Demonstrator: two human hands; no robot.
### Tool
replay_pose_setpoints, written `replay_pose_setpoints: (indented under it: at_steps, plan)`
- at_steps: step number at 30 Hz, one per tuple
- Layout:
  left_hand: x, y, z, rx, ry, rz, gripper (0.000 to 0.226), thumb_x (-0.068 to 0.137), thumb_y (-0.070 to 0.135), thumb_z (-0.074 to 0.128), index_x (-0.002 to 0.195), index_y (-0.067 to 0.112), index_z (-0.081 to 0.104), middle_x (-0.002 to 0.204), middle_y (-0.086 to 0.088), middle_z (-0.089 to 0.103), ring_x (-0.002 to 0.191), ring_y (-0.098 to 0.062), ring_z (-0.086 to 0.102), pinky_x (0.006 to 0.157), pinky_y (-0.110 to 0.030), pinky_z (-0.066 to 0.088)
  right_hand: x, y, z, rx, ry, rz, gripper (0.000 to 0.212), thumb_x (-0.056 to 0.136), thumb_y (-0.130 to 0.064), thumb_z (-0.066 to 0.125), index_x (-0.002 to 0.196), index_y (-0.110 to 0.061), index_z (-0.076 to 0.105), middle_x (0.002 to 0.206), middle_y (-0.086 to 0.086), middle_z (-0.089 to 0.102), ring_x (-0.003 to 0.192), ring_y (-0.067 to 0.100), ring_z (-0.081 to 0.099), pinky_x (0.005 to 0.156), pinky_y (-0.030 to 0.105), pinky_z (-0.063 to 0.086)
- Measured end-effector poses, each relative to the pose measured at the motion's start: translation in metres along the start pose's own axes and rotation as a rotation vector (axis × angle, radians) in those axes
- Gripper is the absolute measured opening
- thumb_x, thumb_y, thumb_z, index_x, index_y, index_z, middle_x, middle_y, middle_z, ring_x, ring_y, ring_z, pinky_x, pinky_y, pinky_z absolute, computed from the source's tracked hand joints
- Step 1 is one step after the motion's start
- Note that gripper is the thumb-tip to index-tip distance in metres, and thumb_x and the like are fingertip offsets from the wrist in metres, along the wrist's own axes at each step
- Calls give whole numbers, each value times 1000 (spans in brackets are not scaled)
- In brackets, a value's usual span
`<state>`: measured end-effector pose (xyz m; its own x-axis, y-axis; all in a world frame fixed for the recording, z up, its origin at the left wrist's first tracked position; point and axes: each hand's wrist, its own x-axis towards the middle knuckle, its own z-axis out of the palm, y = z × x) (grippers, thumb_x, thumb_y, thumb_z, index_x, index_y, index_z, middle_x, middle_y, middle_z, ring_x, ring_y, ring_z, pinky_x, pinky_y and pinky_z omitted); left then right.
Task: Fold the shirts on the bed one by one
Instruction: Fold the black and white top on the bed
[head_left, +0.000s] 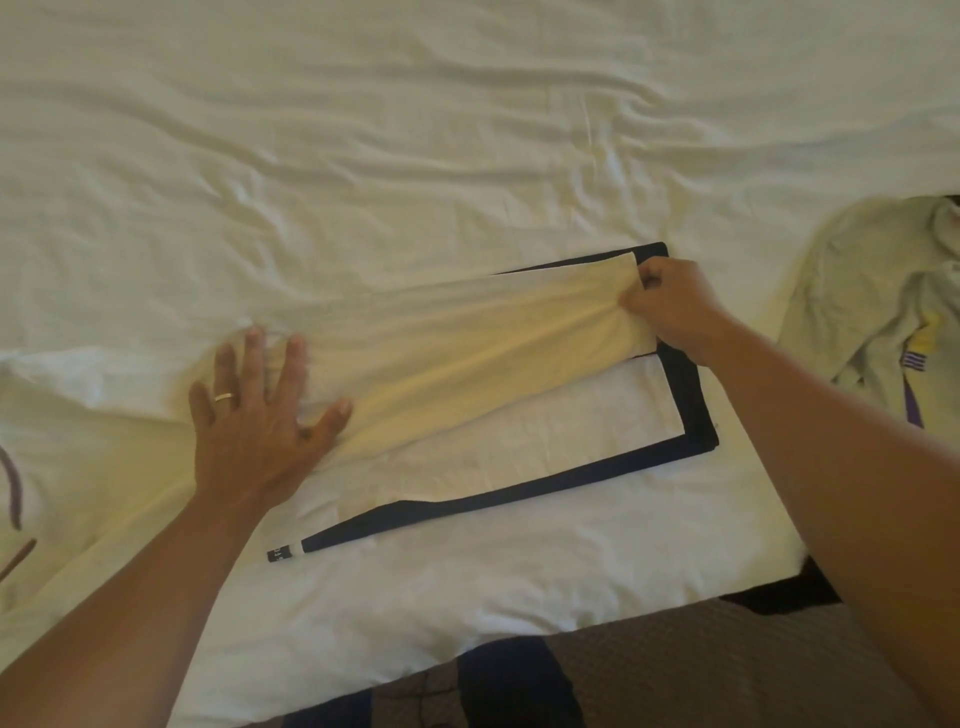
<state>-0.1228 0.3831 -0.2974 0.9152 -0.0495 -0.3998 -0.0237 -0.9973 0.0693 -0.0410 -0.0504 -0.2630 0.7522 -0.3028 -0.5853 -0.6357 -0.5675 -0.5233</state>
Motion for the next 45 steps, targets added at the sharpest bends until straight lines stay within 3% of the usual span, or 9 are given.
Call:
replay_pose_setpoints:
  at_steps: [5, 9, 15, 19, 24, 30, 35, 40, 45]
  plan:
    - [-1, 2, 2, -15, -15, -29, 91, 86, 86, 19, 162, 35, 9, 171, -8, -4, 154, -44, 5, 114, -72, 15, 1, 8, 4, 2, 39, -19, 6, 99, -18, 57, 103, -17, 60, 104, 18, 65, 75, 26, 58, 51, 34, 53]
    - [-1, 2, 7, -25, -15, -32, 92, 86, 85, 21, 162, 34, 11, 171, -9, -4, 154, -45, 6, 113, -75, 15, -6, 11, 14, -116, 162, -32, 13, 92, -22, 57, 104, -15, 59, 93, 9, 64, 78, 26, 59, 63, 35, 50]
    - [-1, 2, 14, -41, -4, -33, 92, 87, 84, 22, 162, 34, 8, 170, -9, -6, 154, -45, 2, 111, -77, 12, -40, -3, 47, -483, 456, -249, 46, 87, -33, 53, 129, -14, 50, 133, 13, 47, 115, 36, 47, 89, 48, 46]
    - [0, 1, 16, -23, -16, -45, 93, 85, 87, 19, 162, 35, 3, 170, -8, -11, 154, -43, -1, 111, -78, 10, -54, -5, 92, -728, 104, -440, 65, 101, -60, 26, 159, -32, 14, 168, 7, 2, 153, 36, 8, 118, 54, 18]
    - [0, 3, 15, -23, -53, -74, 95, 83, 92, 14, 160, 40, -8, 168, -4, -21, 154, -40, -14, 114, -76, 4, -48, 18, 95, -825, 9, -341, 76, 92, -81, 10, 154, -47, -20, 162, -2, -33, 151, 34, -23, 123, 55, -1]
    - [-20, -2, -3, -141, -77, -91, 94, 86, 88, 21, 160, 37, -9, 169, -12, -16, 155, -36, -15, 118, -69, 9, -80, -22, 119, -839, 176, -330, 71, 98, -58, 31, 158, -25, 15, 168, 11, -1, 153, 39, 4, 118, 59, 18]
    - [-35, -78, -14, -87, 147, 46, 68, 95, 66, 39, 143, 19, 47, 148, -15, 43, 141, -38, 37, 107, -56, 32, -153, -86, 212, -578, 172, -787, 35, 88, -38, 54, 108, -10, 64, 113, 11, 59, 96, 33, 57, 80, 46, 51]
    - [-27, -158, -23, 30, 256, 265, 39, 91, 41, 54, 120, 17, 64, 129, -9, 60, 115, -35, 58, 94, -47, 38, -188, -124, 291, -641, 22, -874, 27, 84, -34, 63, 99, -11, 63, 95, 8, 59, 80, 29, 57, 68, 39, 48]
    - [-6, -185, -30, 164, 300, 348, 23, 87, 18, 60, 106, 9, 69, 110, -15, 65, 93, -38, 65, 79, -47, 46, -187, -123, 299, -664, 10, -887, 23, 71, 6, 67, 89, -5, 59, 80, 10, 55, 64, 31, 55, 49, 29, 36]
